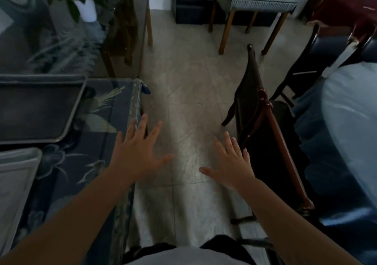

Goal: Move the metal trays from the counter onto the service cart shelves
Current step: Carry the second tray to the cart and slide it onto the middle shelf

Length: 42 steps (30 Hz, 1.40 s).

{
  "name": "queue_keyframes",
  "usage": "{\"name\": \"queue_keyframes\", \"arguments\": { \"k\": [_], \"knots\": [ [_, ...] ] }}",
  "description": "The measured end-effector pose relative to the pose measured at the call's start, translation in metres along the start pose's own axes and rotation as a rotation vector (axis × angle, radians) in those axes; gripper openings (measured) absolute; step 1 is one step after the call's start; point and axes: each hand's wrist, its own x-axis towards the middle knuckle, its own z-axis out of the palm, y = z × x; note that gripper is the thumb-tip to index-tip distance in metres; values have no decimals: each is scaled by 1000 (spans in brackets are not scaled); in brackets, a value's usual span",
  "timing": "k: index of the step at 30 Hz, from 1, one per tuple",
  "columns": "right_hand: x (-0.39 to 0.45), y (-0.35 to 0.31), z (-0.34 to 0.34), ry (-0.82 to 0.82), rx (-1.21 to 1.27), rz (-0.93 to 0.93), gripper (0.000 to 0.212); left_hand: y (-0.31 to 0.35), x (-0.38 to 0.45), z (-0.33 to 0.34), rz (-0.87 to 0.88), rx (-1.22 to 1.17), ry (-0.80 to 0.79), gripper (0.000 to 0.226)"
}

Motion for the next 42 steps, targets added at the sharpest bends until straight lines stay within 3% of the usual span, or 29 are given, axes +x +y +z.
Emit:
{"name": "queue_keyframes", "arguments": {
  "k": [11,18,23,30,36,42],
  "knots": [
    [212,25,-23,56,-17,-60,110,-11,187,-11,-97,27,-58,118],
    [363,4,-76,10,-69,-288,116,-38,282,-10,-279,9,-27,110],
    [456,-56,-97,-51,-105,-494,112,-87,305,-8,-490,-47,-60,113],
    [555,-171,-73,-88,-174,-700,114,-183,316,1,-735,-96,-42,113],
    [582,-275,-61,-173,-239,-950,110,-243,275,-2,-1019,-153,16,113],
    [580,-379,-53,-275,-317,-1237,106,-258,216,-7,-1324,-261,30,115]
  ]
}}
